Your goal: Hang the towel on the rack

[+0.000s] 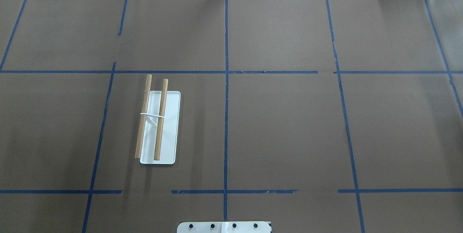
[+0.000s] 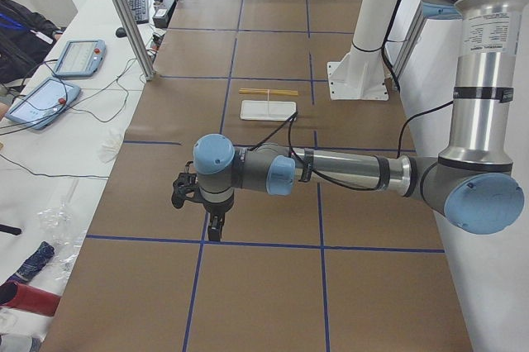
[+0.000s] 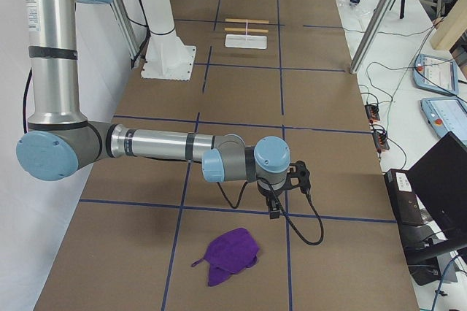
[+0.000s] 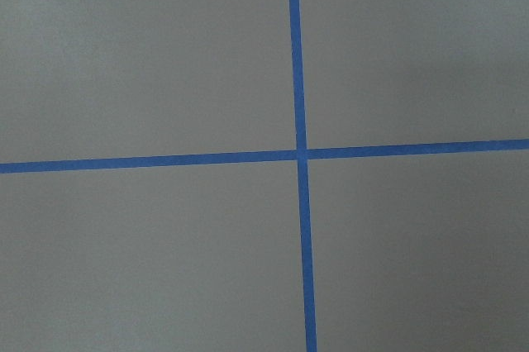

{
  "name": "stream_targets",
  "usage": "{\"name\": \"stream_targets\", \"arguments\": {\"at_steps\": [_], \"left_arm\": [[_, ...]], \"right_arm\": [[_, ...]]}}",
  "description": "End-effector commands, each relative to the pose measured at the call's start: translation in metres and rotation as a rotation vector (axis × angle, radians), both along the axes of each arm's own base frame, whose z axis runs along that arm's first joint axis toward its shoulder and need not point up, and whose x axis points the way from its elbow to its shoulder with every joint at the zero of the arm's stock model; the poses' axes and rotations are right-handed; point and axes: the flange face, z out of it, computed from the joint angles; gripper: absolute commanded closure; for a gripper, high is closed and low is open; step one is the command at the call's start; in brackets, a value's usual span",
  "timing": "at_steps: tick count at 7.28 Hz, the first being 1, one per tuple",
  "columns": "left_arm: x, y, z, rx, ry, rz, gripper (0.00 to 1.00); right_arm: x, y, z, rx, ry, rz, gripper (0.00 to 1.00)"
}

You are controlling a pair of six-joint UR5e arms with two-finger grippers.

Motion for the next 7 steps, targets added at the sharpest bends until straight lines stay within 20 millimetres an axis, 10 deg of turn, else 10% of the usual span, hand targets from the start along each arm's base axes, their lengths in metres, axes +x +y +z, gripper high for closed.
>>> {"name": "stream_targets", "arguments": {"at_steps": [1,6,7], "left_arm": [[0.0,0.0,-0.007,0.011,0.0,-0.001,0.0],[0.0,0.0,-0.019,0.031,0.0,-0.001,0.0],[0.0,0.001,-0.023,0.039,0.001,-0.001,0.0]], "right_arm": [[-0.021,-0.005,0.008,0.008,0.033,-0.044,0.0],[-0.018,0.044,0.172,0.062,0.064,-0.051,0.0],[-0.018,0.048,0.178,0.052,0.064,-0.052,0.0]]}}
